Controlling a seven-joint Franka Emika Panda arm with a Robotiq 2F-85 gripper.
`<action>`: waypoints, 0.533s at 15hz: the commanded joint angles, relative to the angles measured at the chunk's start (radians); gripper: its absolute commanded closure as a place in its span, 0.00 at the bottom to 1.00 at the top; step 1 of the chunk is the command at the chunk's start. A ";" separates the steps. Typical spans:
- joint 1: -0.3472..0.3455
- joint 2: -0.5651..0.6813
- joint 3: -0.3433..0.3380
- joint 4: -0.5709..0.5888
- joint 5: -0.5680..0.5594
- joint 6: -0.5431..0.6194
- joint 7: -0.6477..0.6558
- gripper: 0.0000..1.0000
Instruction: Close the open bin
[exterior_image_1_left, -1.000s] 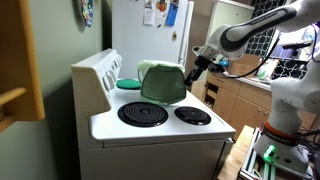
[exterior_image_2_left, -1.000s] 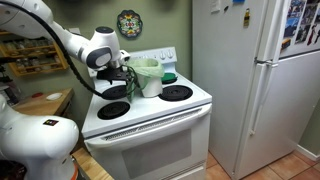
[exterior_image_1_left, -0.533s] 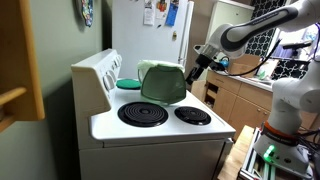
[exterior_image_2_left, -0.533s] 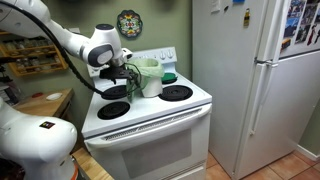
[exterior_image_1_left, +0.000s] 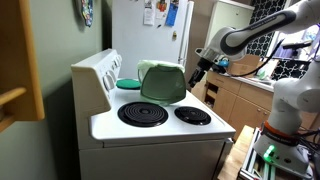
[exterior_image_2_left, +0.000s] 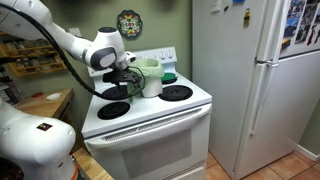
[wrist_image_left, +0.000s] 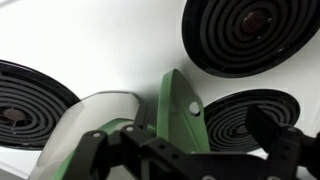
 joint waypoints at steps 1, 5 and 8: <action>0.013 -0.003 -0.012 -0.041 0.003 0.083 -0.029 0.00; 0.039 0.050 -0.041 -0.031 0.014 0.150 -0.048 0.02; 0.067 0.071 -0.068 -0.034 0.031 0.195 -0.068 0.26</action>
